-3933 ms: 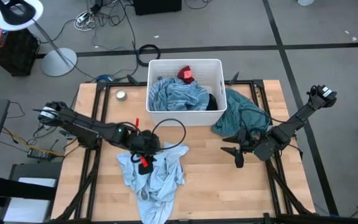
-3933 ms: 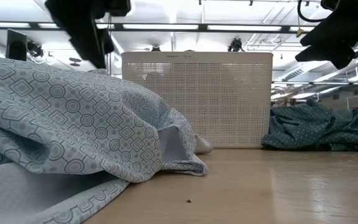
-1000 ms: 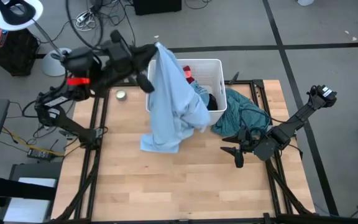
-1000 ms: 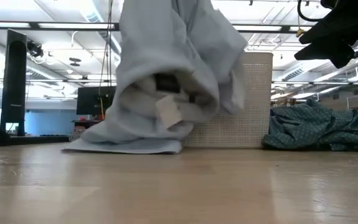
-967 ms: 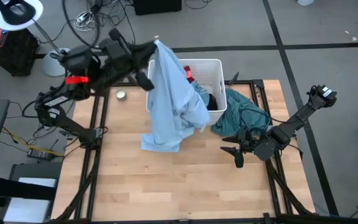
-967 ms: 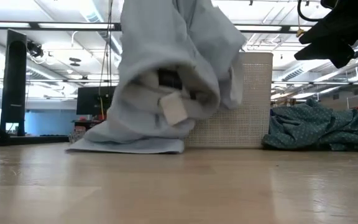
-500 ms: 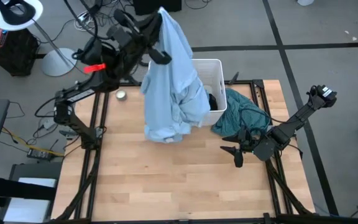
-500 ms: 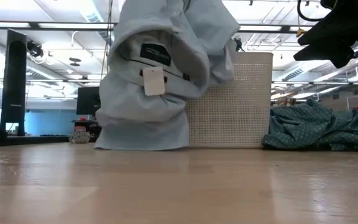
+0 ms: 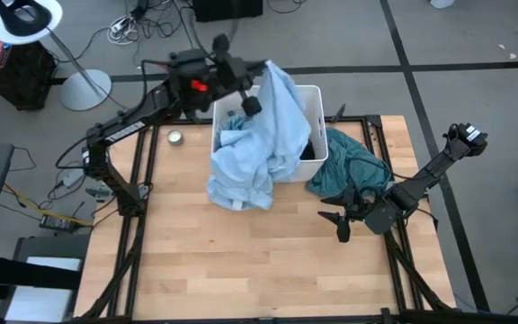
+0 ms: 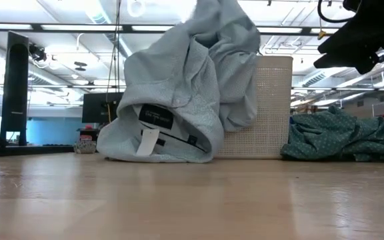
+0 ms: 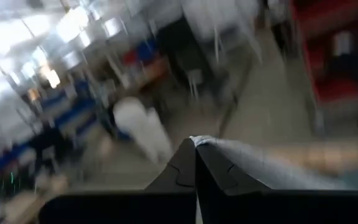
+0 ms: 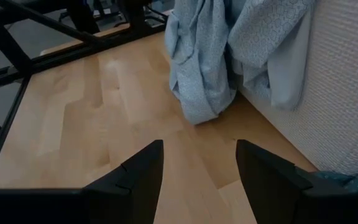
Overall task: Sort clothes
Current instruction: Put the blue long sleeve into the laundry bin
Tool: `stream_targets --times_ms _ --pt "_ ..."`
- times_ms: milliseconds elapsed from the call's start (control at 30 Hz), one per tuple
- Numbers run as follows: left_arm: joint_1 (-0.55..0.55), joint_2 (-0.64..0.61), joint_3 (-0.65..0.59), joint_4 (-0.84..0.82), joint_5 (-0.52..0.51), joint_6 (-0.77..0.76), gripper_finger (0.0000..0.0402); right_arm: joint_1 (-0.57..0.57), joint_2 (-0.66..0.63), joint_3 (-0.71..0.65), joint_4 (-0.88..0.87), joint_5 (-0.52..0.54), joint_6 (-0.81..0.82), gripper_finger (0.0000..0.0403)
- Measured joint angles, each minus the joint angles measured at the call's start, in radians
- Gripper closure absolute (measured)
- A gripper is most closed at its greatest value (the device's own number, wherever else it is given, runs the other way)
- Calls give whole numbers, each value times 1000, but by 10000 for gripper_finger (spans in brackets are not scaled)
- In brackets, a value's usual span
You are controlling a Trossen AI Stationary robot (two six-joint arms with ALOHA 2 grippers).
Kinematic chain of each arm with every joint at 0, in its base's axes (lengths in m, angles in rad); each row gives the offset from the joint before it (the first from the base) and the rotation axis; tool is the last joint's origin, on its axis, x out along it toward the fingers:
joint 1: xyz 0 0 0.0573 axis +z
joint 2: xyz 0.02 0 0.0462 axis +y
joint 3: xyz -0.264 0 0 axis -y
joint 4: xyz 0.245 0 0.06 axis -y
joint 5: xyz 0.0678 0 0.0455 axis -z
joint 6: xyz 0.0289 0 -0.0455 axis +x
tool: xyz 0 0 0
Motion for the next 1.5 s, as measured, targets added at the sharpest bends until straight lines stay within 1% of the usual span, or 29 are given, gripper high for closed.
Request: stream_targets --times_ms 100,300,500,600,767,967,1067,1167,1333,1500 --pt "6 12 0 -174 -24 -6 401 0 0 0 0 1 0 199" --pt "19 56 0 -464 -4 -134 401 0 0 0 0 2 0 199" --pt "24 154 0 -658 30 -222 401 0 0 0 5 1 0 199" --pt "24 203 0 -683 30 -257 396 0 0 0 6 1 1 199" --pt "29 278 0 -672 40 -312 379 0 0 0 7 1 0 199" --pt "45 326 0 -688 90 -343 328 0 0 0 7 -2 0 199" --pt "47 328 0 -688 89 -334 298 0 0 0 7 -3 0 199" --pt "45 314 0 -688 91 -299 277 0 0 0 7 -4 0 199" --pt "30 272 0 -691 90 -286 270 0 0 0 7 -7 0 199" --pt "11 214 0 -712 115 -255 270 0 0 0 8 -6 -1 199"
